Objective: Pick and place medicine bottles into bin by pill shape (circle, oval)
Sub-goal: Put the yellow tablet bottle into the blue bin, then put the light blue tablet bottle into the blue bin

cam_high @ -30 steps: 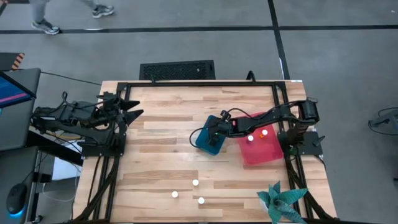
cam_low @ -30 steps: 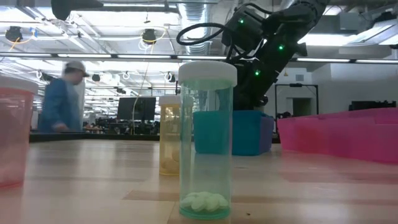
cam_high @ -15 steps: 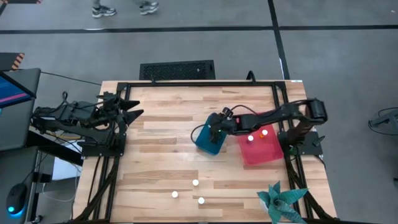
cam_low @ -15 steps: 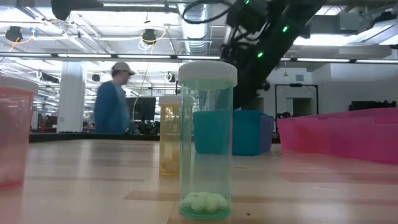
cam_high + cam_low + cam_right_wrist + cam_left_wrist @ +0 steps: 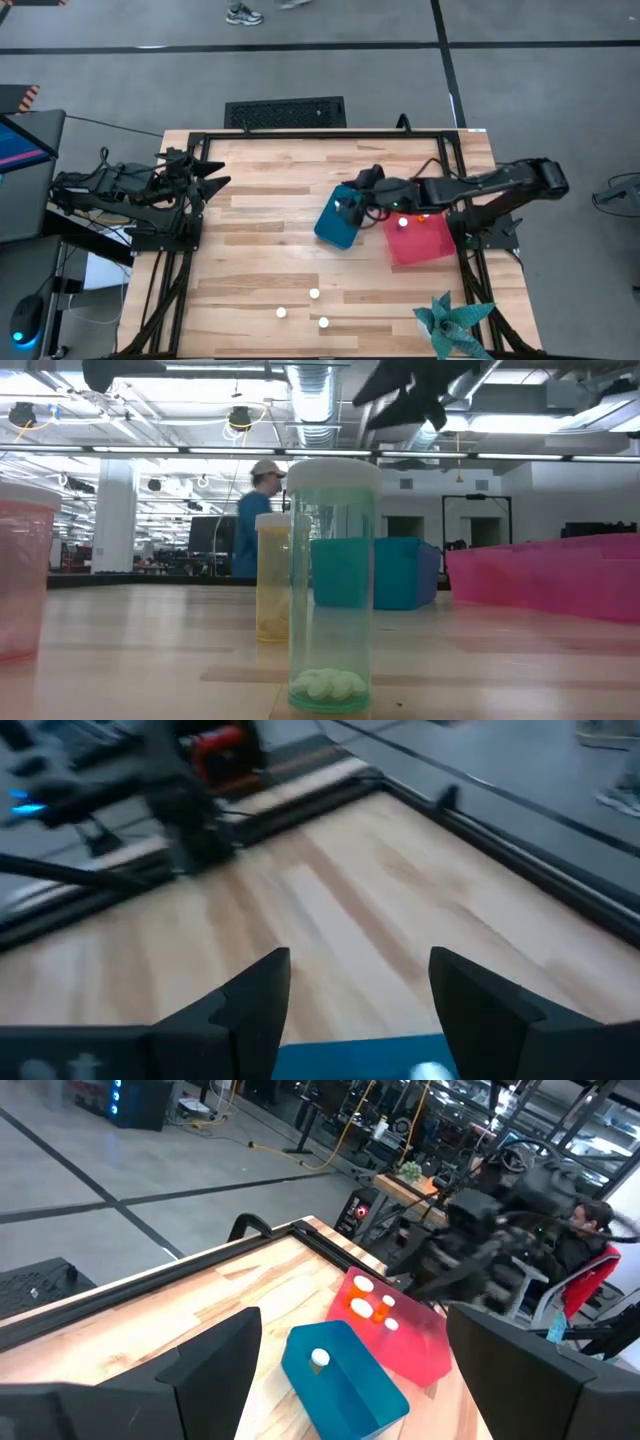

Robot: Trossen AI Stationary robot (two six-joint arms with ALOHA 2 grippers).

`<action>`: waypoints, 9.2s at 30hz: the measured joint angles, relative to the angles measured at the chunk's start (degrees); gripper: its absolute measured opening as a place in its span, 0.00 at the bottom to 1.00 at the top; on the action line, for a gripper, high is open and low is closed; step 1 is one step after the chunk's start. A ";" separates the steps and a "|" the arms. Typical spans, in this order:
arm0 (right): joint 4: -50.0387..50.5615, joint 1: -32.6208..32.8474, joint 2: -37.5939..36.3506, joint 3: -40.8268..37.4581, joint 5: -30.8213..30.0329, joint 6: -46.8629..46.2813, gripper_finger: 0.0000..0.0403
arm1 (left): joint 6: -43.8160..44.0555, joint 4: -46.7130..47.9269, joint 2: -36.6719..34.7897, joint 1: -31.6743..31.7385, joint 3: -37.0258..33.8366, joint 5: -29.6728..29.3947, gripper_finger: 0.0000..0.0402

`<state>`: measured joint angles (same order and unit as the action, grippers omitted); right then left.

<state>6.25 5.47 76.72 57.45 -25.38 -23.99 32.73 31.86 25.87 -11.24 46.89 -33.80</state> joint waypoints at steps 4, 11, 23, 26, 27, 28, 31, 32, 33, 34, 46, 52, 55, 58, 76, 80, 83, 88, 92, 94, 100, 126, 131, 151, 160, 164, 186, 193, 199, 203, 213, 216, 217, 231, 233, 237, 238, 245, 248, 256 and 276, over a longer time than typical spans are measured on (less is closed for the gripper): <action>-2.11 3.70 1.80 2.10 -0.01 0.29 0.61 | -0.30 0.13 0.00 0.01 0.00 0.11 0.78; -1.95 8.46 12.46 12.21 0.02 1.97 0.61 | -0.72 0.49 0.00 0.00 0.00 0.39 0.78; 1.57 13.01 25.02 24.60 0.01 -0.77 0.61 | -1.51 1.00 0.00 0.01 0.00 2.05 0.78; 2.18 14.15 26.89 25.01 -0.01 -2.02 0.61 | -1.52 1.05 0.00 0.00 0.00 2.04 0.78; 1.57 14.50 27.56 25.22 -0.05 -2.93 0.61 | -1.51 1.05 0.00 -0.01 0.00 2.04 0.78; 2.03 14.73 27.81 25.22 0.01 -3.65 0.61 | -1.51 1.06 0.00 -0.01 0.00 2.03 0.78; 2.65 15.63 29.19 25.28 -0.02 -5.83 0.61 | -1.44 1.25 0.00 -0.01 0.00 2.03 0.78; 3.50 15.82 29.53 25.26 -0.01 -6.28 0.61 | -1.46 1.25 0.00 -0.01 0.00 2.03 0.78; 4.77 16.07 29.63 25.00 0.00 -6.40 0.61 | -1.44 1.27 0.00 0.01 0.00 2.03 0.78; 5.02 16.36 29.67 24.94 0.03 -6.44 0.61 | -1.44 1.27 0.00 0.00 0.00 2.03 0.78; 6.57 18.74 34.01 25.30 1.64 -6.27 0.61 | -1.44 1.49 0.00 0.01 0.00 1.99 0.78; 6.91 20.92 36.14 25.12 7.39 -7.90 0.61 | -0.48 2.28 0.00 -0.01 0.00 1.97 0.78; 5.98 21.93 37.26 25.22 7.70 -7.93 0.61 | -0.48 2.24 0.00 -0.01 0.00 1.97 0.78; 6.72 22.52 37.22 25.00 7.65 -7.29 0.61 | -0.35 2.23 0.00 -0.01 0.00 1.96 0.78; 6.80 22.13 41.82 25.10 7.49 -5.97 0.61 | 0.55 2.25 0.00 0.00 0.00 1.49 0.78; 6.63 22.13 41.83 25.09 7.51 -5.98 0.61 | 0.55 2.27 0.00 -0.01 0.00 1.49 0.78; 6.68 22.13 41.83 25.09 7.51 -5.98 0.61 | 0.53 2.50 0.00 0.01 0.00 1.49 0.78; 6.77 22.13 41.84 25.09 7.51 -5.98 0.61 | 0.55 3.63 0.00 -0.01 0.00 1.49 0.78; 6.84 22.13 41.82 25.09 7.51 -5.99 0.61 | 0.85 3.58 0.00 0.00 0.00 1.49 0.78; 6.92 22.13 41.84 25.05 7.53 -5.99 0.61 | 0.87 3.58 0.00 -0.01 0.00 1.51 0.78; 6.77 21.77 41.82 24.68 7.56 -6.14 0.61 | 0.92 3.61 0.00 -0.01 0.00 1.49 0.78; 6.86 20.27 41.82 24.74 11.99 -2.95 0.28 | 0.94 3.63 0.00 -0.01 0.00 1.49 0.78; 7.44 20.25 41.41 24.74 11.99 -2.95 0.29 | 0.94 3.63 0.00 -0.01 0.00 1.49 0.78; 41.80 10.08 20.05 24.68 -12.63 -1.86 0.32 | 0.87 3.61 0.00 0.01 0.00 1.49 0.78; 27.51 5.80 11.04 4.52 -11.10 -7.70 0.32 | 0.87 3.61 0.00 0.00 0.00 1.49 0.78; 17.19 4.71 6.29 -3.37 -10.92 -6.37 0.32 | 0.90 3.52 0.00 0.01 0.00 1.34 0.78; 7.10 -2.67 17.53 -5.21 -5.36 0.84 0.32 | 2.49 3.42 0.00 -0.01 0.00 -1.53 0.78; 6.33 -4.26 19.33 -5.21 -3.00 0.48 0.32 | 2.48 3.45 0.00 -0.01 0.00 -1.53 0.78; 6.51 -4.99 19.31 -5.18 -2.79 0.49 0.32 | 2.47 3.45 0.00 0.01 0.00 -1.53 0.78; 6.54 -5.97 19.31 -5.18 -0.57 0.50 0.34 | 2.47 3.46 0.00 -0.01 0.00 -1.53 0.78; 6.62 -7.23 19.29 -5.18 0.08 0.48 0.43 | 2.23 3.48 0.00 0.01 0.00 -1.53 0.78; 6.61 -7.18 19.29 -5.18 0.10 0.48 0.45 | 2.23 3.48 0.00 0.01 0.00 -1.53 0.78; 6.60 -7.18 19.22 -5.19 0.12 0.48 0.46 | 2.23 3.48 0.00 0.01 0.00 -1.53 0.78; 8.42 -6.41 9.84 -4.96 1.55 -0.46 0.59 | 2.23 3.56 0.00 0.00 0.00 -1.51 0.78; 8.41 -5.39 6.87 -4.17 1.68 -1.38 0.59 | 2.23 3.58 0.02 0.01 0.00 -1.51 0.78; 7.70 -1.50 1.89 -0.80 3.27 -1.20 0.58 | 2.23 3.58 0.00 0.00 0.00 -1.51 0.78; 8.38 -0.21 1.33 0.04 3.21 -1.14 0.57 | 2.23 3.58 0.02 -0.01 0.00 -1.51 0.78; 8.99 8.49 6.07 9.97 3.01 0.17 0.55 | 0.92 3.57 0.01 0.01 0.00 -1.05 0.78; 9.17 11.69 10.96 15.31 3.01 0.07 0.54 | 0.90 3.58 0.01 0.00 0.00 -1.05 0.78; 9.83 18.23 22.93 28.43 3.03 0.33 0.51 | 0.70 3.59 0.00 -0.01 0.00 1.80 0.78; 14.41 31.19 39.61 34.34 4.56 -11.56 0.59 | 0.02 4.02 0.00 -0.01 0.00 1.56 0.78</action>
<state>20.66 36.65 116.33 91.79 -20.82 -35.55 32.75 35.87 25.87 -11.25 46.89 -32.25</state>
